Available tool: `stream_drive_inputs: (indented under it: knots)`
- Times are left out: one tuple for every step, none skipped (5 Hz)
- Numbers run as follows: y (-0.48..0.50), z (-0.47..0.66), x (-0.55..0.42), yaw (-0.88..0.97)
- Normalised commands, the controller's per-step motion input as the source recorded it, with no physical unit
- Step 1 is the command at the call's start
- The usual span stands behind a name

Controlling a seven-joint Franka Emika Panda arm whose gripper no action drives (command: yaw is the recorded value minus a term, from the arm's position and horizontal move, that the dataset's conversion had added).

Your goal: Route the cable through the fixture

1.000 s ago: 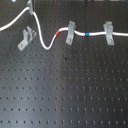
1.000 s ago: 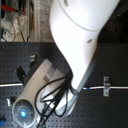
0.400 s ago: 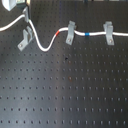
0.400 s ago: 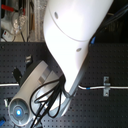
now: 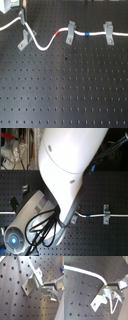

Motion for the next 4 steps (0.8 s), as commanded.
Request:
stream_drive_inputs:
  knots:
    - [0.315,0.22,-0.047,0.06]
    - [0.249,0.23,-0.044,0.09]
    - [0.145,0.22,-0.041,0.10]
    - [0.071,0.19,-0.071,0.11]
